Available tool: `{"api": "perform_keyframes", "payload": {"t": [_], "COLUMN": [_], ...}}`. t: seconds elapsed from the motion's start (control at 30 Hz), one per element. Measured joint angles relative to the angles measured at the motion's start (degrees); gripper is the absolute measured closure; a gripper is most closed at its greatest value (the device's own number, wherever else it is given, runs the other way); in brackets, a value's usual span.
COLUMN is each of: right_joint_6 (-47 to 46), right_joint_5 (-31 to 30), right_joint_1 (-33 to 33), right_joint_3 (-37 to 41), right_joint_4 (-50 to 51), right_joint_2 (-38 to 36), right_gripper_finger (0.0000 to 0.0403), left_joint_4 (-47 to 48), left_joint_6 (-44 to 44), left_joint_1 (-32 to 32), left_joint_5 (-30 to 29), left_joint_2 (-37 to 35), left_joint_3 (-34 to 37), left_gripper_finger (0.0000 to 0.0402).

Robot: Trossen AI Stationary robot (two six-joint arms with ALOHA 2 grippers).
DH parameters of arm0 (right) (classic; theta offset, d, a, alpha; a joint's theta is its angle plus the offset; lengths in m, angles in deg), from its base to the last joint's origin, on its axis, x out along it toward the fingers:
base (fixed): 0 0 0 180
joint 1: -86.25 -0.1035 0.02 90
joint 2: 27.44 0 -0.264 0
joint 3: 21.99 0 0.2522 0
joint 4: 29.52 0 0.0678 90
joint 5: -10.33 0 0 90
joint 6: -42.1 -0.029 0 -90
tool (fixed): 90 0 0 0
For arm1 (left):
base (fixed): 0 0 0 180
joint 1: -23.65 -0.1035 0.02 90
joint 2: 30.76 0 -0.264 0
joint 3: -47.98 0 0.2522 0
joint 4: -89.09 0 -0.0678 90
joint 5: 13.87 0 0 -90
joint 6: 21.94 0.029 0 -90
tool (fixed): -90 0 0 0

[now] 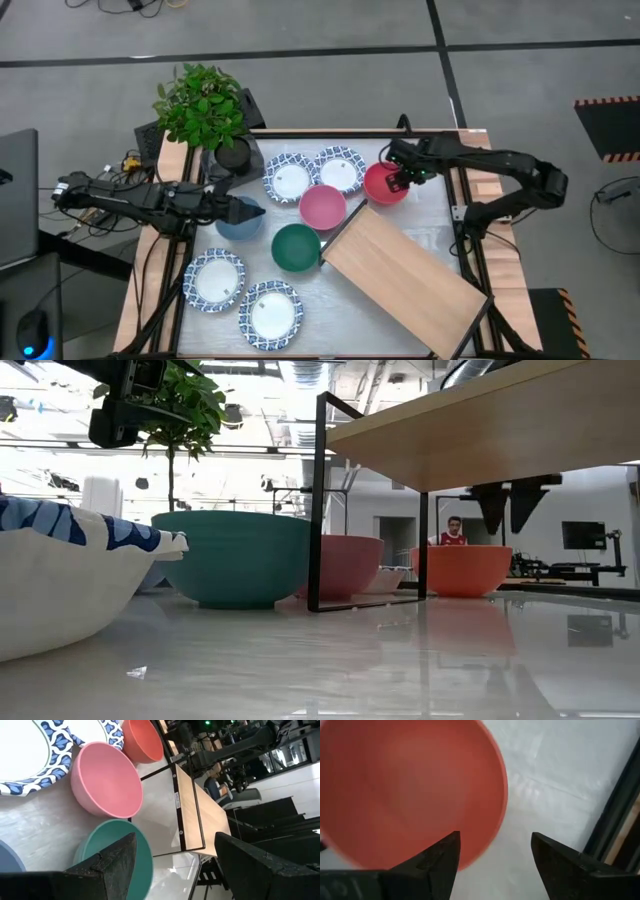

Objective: Place and stack bowls onto a shelf
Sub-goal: Put the orange bowl on the shelf

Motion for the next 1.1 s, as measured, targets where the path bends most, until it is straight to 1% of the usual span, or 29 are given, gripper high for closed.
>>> {"api": "perform_keyframes", "payload": {"t": [0.2,0.27,0.37,0.47,0.53,0.63,0.67,0.83,0.97,1.1], "right_joint_6": [0.8,0.7,0.8,0.9,0.9,1.4,2.0,2.4,2.5,3.0], "right_joint_5": [0.1,0.4,3.1,4.7,4.7,4.4,4.8,5.5,3.8,4.6], "right_joint_1": [2.1,2.8,4.3,5.3,5.6,6.1,6.5,8.6,12.2,14.5], "right_joint_3": [0.1,0.1,0.1,0.1,0.1,-0.1,-0.3,0.0,-0.4,-2.4], "right_joint_4": [-1.0,-1.0,-1.4,-2.0,-2.3,-3.1,-3.3,-3.1,-0.6,1.3], "right_joint_2": [5.5,7.1,9.2,10.8,11.5,12.1,11.8,9.0,3.1,-4.0], "right_gripper_finger": [0.0135,0.0145,0.0174,0.0222,0.0269,0.0355,0.0374,0.0376,0.0376,0.0377], "left_joint_4": [0.1,0.3,1.3,2.1,2.5,2.7,2.7,3.1,3.2,3.2], "left_joint_6": [0.4,0.4,0.4,0.4,0.4,0.4,0.4,0.5,0.5,0.5], "left_joint_1": [0.0,0.0,0.0,0.0,0.0,0.0,0.0,0.0,0.0,0.0], "left_joint_5": [0.0,0.0,0.0,0.0,-0.1,-0.6,-1.0,-2.9,-3.3,-4.0], "left_joint_2": [0.0,0.0,0.0,0.0,0.0,0.0,0.0,0.0,0.0,0.0], "left_joint_3": [0.0,0.0,0.0,0.0,0.0,0.0,0.0,0.0,0.0,0.0], "left_gripper_finger": [0.0148,0.0148,0.0148,0.0148,0.0148,0.0148,0.0148,0.0148,0.0148,0.0148]}}
